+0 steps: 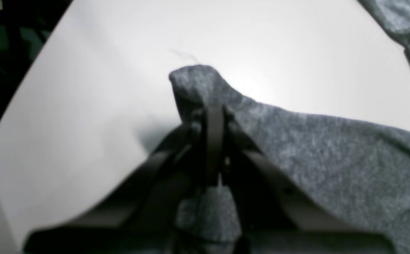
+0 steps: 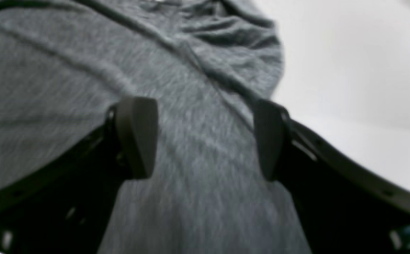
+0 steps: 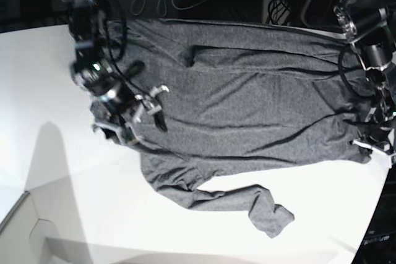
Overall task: Layout the t-shirt on the table in an organized manner, then fold the t-shirt properly
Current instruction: 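Grasp the shirt side with both grippers and fold it lengthwise over the body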
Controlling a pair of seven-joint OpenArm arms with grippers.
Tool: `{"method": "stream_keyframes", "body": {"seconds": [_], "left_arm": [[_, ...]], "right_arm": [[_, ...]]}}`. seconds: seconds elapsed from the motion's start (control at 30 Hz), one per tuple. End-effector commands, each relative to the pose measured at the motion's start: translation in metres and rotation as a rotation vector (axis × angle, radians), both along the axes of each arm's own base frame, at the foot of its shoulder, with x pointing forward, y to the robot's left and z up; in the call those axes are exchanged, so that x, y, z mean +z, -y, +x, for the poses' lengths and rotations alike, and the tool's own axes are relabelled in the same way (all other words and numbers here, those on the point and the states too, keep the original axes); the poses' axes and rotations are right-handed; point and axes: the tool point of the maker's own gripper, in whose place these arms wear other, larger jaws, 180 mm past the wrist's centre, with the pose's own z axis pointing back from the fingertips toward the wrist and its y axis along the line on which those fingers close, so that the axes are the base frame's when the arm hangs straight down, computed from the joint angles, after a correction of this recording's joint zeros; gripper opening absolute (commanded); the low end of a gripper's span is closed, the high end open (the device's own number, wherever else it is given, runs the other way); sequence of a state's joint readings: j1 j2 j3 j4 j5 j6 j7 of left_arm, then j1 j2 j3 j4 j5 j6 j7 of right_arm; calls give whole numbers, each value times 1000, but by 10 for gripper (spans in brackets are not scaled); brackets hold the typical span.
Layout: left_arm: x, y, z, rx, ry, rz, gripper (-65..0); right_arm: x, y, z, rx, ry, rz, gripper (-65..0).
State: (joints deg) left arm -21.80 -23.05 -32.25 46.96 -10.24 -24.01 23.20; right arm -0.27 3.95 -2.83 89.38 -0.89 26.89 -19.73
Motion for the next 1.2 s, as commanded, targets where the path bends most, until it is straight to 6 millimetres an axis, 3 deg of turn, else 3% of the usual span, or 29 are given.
{"method": "stream_keyframes", "body": {"seconds": [0.0, 0.1, 0.27, 0.43, 0.53, 0.63, 0.73, 0.87, 0.93, 1.17], "left_arm": [[29, -11, 12, 8, 74, 28, -650], [27, -11, 12, 6, 70, 27, -650], [27, -11, 12, 6, 69, 27, -650], [27, -11, 12, 7, 70, 26, -650], [27, -11, 13, 7, 71, 26, -650], [26, -10, 12, 7, 68, 21, -650], [27, -10, 13, 8, 75, 19, -650], [30, -10, 14, 4, 82, 19, -650], [32, -10, 15, 2, 86, 21, -650], [31, -10, 14, 2, 85, 19, -650]], "right_arm": [[14, -2, 20, -9, 50, 37, -216], [-2, 1, 51, -21, -1, 45, -216], [-24, 7, 78, -36, -79, 42, -220], [-39, 21, 79, -52, -122, 23, -221], [-35, 19, 82, -51, -79, 51, -227], [-36, 19, 82, -50, -76, 51, -285], [-49, 20, 79, -55, -113, 56, -391], [-45, 22, 83, -58, -106, 54, -570], [-34, 24, 87, -58, -75, 48, -650], [6, 53, 71, -119, 60, 42, -650]]}}
